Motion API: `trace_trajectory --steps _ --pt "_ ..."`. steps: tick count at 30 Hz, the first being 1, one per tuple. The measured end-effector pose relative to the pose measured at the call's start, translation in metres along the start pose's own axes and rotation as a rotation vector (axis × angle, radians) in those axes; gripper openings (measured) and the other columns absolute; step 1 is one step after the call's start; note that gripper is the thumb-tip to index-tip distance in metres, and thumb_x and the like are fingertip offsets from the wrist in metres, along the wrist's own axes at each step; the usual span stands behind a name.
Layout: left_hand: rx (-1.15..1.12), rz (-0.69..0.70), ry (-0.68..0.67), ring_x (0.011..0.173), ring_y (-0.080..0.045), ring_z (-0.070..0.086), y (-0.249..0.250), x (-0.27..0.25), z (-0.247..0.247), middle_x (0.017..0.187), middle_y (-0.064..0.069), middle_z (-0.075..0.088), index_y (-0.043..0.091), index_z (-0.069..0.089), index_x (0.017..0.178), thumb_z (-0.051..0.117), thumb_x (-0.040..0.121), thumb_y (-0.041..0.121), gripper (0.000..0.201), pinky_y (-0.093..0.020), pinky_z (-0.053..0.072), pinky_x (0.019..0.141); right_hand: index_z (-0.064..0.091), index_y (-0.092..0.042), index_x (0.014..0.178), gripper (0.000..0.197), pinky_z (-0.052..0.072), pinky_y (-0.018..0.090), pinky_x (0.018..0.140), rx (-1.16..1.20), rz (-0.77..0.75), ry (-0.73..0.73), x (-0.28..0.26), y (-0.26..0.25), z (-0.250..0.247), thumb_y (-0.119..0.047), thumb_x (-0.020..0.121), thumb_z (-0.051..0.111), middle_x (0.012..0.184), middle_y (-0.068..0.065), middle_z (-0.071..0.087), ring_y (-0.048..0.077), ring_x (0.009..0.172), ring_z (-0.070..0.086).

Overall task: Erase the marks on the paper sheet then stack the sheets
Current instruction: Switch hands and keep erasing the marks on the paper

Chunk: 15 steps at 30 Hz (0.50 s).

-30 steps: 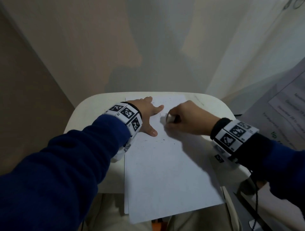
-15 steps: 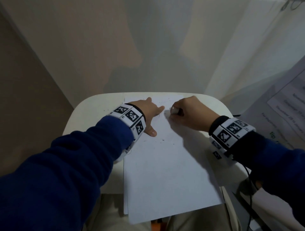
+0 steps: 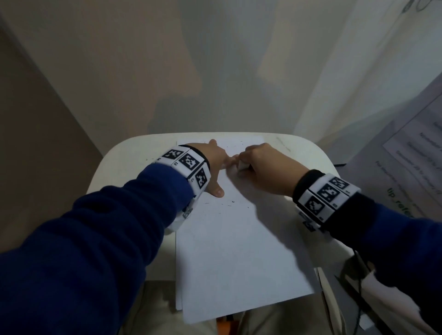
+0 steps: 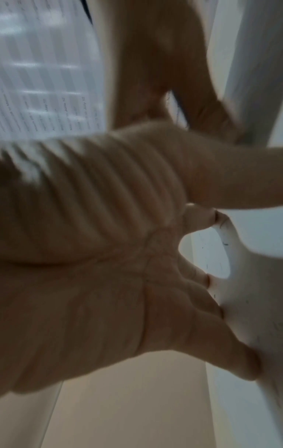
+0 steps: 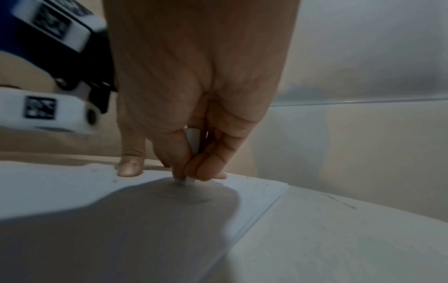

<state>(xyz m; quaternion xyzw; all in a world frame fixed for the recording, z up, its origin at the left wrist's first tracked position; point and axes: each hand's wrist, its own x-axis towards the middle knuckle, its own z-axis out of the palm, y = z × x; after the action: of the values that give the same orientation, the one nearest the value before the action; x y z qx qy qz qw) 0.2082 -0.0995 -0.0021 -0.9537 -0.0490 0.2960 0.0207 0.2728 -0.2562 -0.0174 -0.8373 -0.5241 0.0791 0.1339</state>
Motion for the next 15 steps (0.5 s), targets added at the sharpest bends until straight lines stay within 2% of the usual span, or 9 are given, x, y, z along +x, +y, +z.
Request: trace_trajectory --steps 2,3,5,7,9,11,13,15 --pt "-0.024 -0.042 -0.031 0.128 -0.03 0.052 0.001 0.003 0.0 0.165 -0.012 0.007 0.047 0.005 0.156 0.072 0.084 0.055 0.099 -0.041 0.051 0.093 0.059 -0.009 0.065 0.03 0.046 0.033 0.064 -0.006 -0.008 -0.048 -0.012 -0.001 0.001 -0.025 0.087 0.047 0.07 0.001 0.056 0.022 0.063 0.053" --pt "-0.056 -0.063 -0.047 0.134 -0.03 0.048 0.001 0.003 -0.001 0.166 -0.012 -0.003 0.047 -0.003 0.156 0.072 0.084 0.051 0.104 -0.041 0.049 0.098 0.061 -0.008 0.066 0.026 0.046 0.033 0.064 -0.02 -0.021 -0.089 -0.019 -0.004 0.0 -0.022 0.085 0.049 0.07 0.001 0.058 0.021 0.064 0.053" --pt "-0.114 -0.076 -0.055 0.139 -0.03 0.042 0.0 0.003 -0.001 0.166 -0.013 -0.011 0.048 -0.007 0.155 0.075 0.081 0.052 0.11 -0.043 0.046 0.103 0.062 -0.009 0.069 0.02 0.047 0.034 0.065 -0.03 -0.046 -0.154 -0.026 -0.004 0.001 -0.019 0.082 0.052 0.072 0.001 0.059 0.019 0.066 0.054" --pt "-0.114 -0.06 -0.029 0.14 -0.029 0.041 -0.001 0.001 0.002 0.167 -0.01 -0.005 0.049 0.001 0.155 0.074 0.07 0.069 0.114 -0.043 0.044 0.105 0.064 -0.011 0.07 0.016 0.049 0.035 0.067 -0.044 -0.05 -0.147 -0.019 -0.003 0.0 -0.014 0.082 0.054 0.073 -0.001 0.059 0.018 0.067 0.053" --pt "-0.105 -0.054 0.016 0.128 -0.028 0.053 0.0 -0.004 0.006 0.165 -0.005 0.013 0.05 0.027 0.151 0.071 0.058 0.081 0.108 -0.043 0.049 0.1 0.067 -0.013 0.073 0.016 0.051 0.038 0.07 -0.053 -0.046 -0.109 -0.003 -0.001 0.003 -0.011 0.083 0.056 0.076 -0.002 0.057 0.019 0.069 0.055" --pt "-0.112 -0.052 0.038 0.11 -0.025 0.063 0.002 -0.008 0.007 0.157 -0.003 0.029 0.044 0.05 0.136 0.073 0.051 0.083 0.097 -0.043 0.055 0.09 0.07 -0.016 0.08 0.016 0.053 0.042 0.073 -0.04 -0.019 -0.082 0.01 0.0 0.005 -0.013 0.086 0.055 0.082 0.002 0.059 0.023 0.075 0.059" --pt "-0.126 -0.045 0.041 0.103 -0.025 0.064 0.004 -0.009 0.006 0.146 -0.003 0.039 0.04 0.055 0.132 0.077 0.05 0.08 0.094 -0.043 0.056 0.087 0.07 -0.014 0.079 0.018 0.053 0.043 0.074 -0.019 0.001 -0.065 0.01 0.002 0.008 -0.016 0.087 0.053 0.083 0.004 0.06 0.025 0.076 0.059" --pt "-0.114 -0.046 0.047 0.108 -0.027 0.062 0.006 -0.005 0.007 0.145 -0.007 0.039 0.041 0.045 0.143 0.079 0.054 0.077 0.102 -0.042 0.054 0.091 0.068 -0.011 0.073 0.019 0.052 0.042 0.071 -0.015 -0.009 -0.059 -0.003 0.001 0.006 -0.014 0.086 0.054 0.078 0.003 0.059 0.022 0.071 0.057"
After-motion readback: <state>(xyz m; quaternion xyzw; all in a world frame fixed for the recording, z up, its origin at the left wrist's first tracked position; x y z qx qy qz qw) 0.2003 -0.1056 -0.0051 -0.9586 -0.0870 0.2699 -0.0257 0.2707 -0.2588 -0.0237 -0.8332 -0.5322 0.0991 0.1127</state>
